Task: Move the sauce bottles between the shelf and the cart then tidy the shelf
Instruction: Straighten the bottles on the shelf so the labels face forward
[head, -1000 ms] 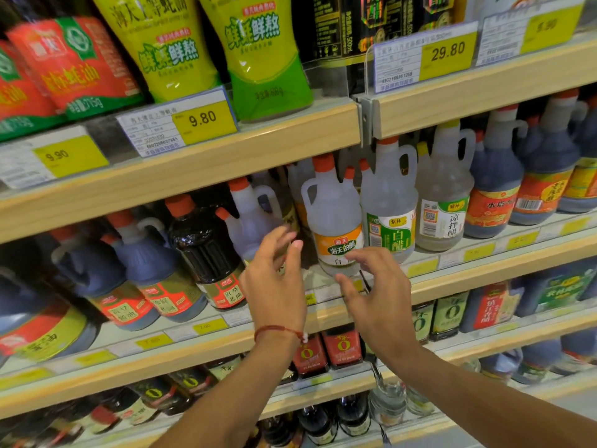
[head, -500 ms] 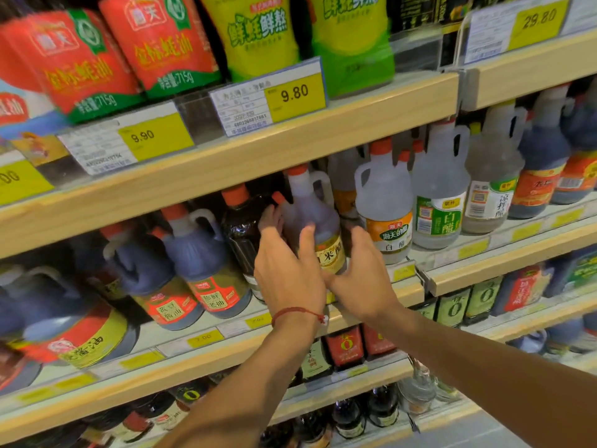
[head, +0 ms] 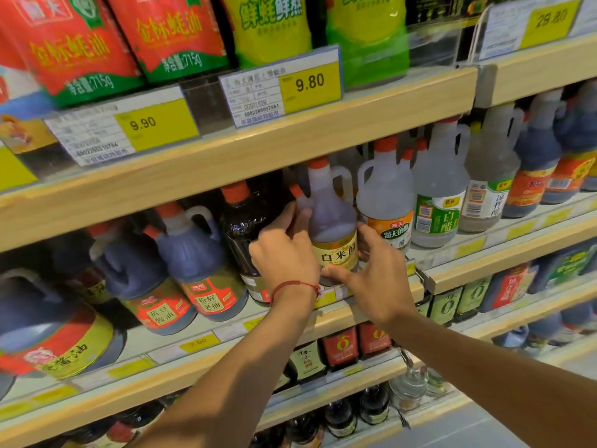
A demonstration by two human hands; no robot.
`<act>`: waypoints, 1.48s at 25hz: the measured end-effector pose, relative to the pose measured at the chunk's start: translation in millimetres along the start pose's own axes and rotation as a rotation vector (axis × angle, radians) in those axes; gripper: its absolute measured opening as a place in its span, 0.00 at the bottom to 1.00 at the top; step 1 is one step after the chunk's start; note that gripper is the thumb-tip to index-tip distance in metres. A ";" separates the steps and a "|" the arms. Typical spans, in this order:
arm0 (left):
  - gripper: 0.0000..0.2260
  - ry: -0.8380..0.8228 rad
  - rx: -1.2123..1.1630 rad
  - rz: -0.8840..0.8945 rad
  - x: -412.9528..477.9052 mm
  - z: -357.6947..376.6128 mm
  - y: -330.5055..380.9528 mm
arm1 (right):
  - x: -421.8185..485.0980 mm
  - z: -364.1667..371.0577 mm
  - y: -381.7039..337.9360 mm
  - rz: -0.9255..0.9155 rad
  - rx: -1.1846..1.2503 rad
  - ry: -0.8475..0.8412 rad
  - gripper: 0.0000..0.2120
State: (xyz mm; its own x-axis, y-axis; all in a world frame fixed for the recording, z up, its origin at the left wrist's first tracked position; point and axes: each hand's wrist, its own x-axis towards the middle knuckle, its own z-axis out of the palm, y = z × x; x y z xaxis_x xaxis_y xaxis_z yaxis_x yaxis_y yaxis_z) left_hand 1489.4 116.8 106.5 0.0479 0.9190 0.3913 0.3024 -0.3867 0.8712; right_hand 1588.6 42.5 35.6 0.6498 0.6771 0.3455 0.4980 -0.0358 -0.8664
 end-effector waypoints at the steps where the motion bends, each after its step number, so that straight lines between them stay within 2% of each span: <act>1: 0.13 0.008 0.008 0.004 -0.8 1.3 -0.8 | 0.1 -0.3 1.2 -0.007 -0.009 0.003 0.35; 7: 0.12 0.051 0.000 0.057 3.3 9.0 -0.2 | 2.0 3.4 1.5 0.003 -0.056 0.067 0.32; 16: 0.11 0.111 0.006 -0.003 3.3 19.5 -0.9 | 5.2 7.4 3.2 0.078 -0.021 0.095 0.31; 23: 0.12 0.039 -0.015 -0.071 2.4 21.4 2.4 | -10.0 1.2 -12.0 0.091 -0.022 0.122 0.28; 25: 0.14 0.001 -0.043 -0.095 -5.2 17.1 10.7 | -24.1 -7.5 -20.5 0.079 -0.091 0.085 0.27; 28: 0.17 -0.083 -0.050 -0.075 -23.3 -4.2 26.1 | -41.3 -26.3 -38.0 -0.041 -0.254 -0.029 0.20; 32: 0.15 -0.186 0.125 0.112 -41.5 -63.8 33.7 | -51.2 -52.1 -70.9 -0.119 -0.415 -0.122 0.18; 37: 0.15 -0.267 0.383 0.137 -53.9 -147.1 40.6 | -77.0 -66.9 -122.5 -0.135 -0.406 -0.186 0.18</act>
State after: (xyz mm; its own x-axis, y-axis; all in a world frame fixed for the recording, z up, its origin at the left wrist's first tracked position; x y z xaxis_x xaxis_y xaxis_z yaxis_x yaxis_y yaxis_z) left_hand 1359.0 40.3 164.4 0.3396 0.8684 0.3614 0.6024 -0.4959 0.6255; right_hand 1516.0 -54.3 139.3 0.4683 0.8142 0.3432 0.7796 -0.1979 -0.5941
